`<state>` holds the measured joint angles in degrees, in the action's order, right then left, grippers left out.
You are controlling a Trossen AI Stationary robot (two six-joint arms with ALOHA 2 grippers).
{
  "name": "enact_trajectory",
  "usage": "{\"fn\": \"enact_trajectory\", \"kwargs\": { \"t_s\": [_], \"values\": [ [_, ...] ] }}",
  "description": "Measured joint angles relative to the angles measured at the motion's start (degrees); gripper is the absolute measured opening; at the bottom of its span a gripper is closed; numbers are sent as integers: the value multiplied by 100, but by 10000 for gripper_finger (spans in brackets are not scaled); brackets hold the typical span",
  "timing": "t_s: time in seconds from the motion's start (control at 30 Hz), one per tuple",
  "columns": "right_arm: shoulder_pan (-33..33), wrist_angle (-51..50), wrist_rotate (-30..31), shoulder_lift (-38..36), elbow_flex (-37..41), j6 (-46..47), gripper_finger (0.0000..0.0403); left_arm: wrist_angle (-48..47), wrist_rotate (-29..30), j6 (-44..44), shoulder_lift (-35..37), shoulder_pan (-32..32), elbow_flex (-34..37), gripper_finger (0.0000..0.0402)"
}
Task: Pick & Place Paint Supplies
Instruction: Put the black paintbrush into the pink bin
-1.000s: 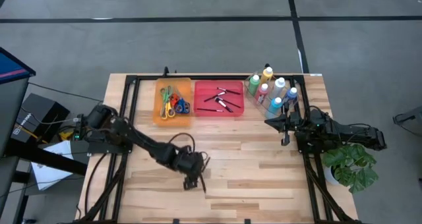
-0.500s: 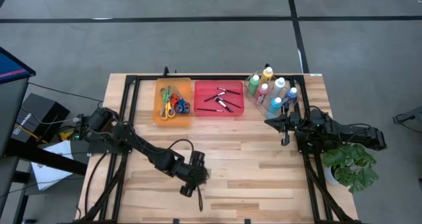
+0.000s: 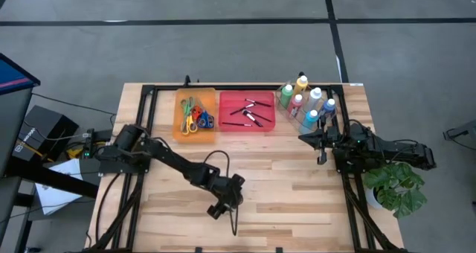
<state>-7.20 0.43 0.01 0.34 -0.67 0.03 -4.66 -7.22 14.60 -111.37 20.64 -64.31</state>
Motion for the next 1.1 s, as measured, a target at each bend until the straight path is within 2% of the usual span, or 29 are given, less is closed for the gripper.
{"fn": "enact_trajectory", "kwargs": {
  "t_s": [0.23,0.33,0.43,0.67,0.8,0.9,1.1],
  "values": [
    [0,0,0,0,-2,0,0,-33,-22,73,-304,101,-49,243],
    [0,-2,0,0,-2,-2,0,-5,-36,328,-353,122,-63,231],
    [0,-1,0,1,0,-1,0,-24,-91,386,-365,82,-66,193],
    [0,-2,0,0,-1,0,0,-195,-135,410,-346,-133,-71,73],
    [0,0,0,0,0,0,0,-255,-120,410,-341,-208,-73,26],
    [0,0,0,0,0,0,0,-306,-92,351,-339,-229,-71,5],
    [0,-1,0,0,-1,-1,0,-316,-27,266,-337,-214,-69,2]
  ]
}}
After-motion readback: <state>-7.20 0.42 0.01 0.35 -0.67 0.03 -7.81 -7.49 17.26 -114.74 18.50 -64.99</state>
